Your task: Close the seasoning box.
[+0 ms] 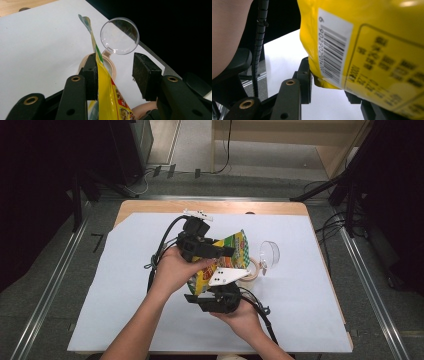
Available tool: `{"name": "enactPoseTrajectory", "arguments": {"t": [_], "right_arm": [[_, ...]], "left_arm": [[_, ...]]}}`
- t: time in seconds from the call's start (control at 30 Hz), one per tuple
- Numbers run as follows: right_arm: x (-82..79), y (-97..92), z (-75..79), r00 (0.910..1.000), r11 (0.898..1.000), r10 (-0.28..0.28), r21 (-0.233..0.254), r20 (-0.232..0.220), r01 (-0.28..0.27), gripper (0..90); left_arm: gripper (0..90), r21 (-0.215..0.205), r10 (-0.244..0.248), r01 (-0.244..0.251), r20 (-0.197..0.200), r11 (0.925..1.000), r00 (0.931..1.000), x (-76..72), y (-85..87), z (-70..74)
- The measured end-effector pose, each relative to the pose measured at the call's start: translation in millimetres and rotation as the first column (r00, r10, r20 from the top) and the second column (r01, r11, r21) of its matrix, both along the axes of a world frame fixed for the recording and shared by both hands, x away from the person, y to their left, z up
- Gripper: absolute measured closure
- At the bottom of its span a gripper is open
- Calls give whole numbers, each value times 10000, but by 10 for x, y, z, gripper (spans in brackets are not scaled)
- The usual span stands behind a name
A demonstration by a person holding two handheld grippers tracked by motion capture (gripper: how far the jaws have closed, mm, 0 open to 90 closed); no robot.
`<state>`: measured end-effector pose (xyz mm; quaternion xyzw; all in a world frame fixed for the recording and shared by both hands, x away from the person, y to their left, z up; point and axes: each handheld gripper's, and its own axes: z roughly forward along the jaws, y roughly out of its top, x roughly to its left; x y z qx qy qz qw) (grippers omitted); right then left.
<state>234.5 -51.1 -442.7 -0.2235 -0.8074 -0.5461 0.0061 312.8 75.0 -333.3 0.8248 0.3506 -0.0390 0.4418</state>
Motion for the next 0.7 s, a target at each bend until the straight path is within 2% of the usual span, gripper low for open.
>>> {"name": "enactPoseTrajectory", "arguments": {"t": [0.4, 0.7], "right_arm": [[-5, -8, -5, 10000, 10000, -31, -36, 59, 31, 649], [111, -4, 74, 9999, 9999, -110, -100, -1, 110, 651]], "left_arm": [[591, -28, 18, -18, -42, 10000, 10000, -4, -4, -3], [594, -73, 41, -43, -272, 10000, 9996, 157, -16, 67]]}}
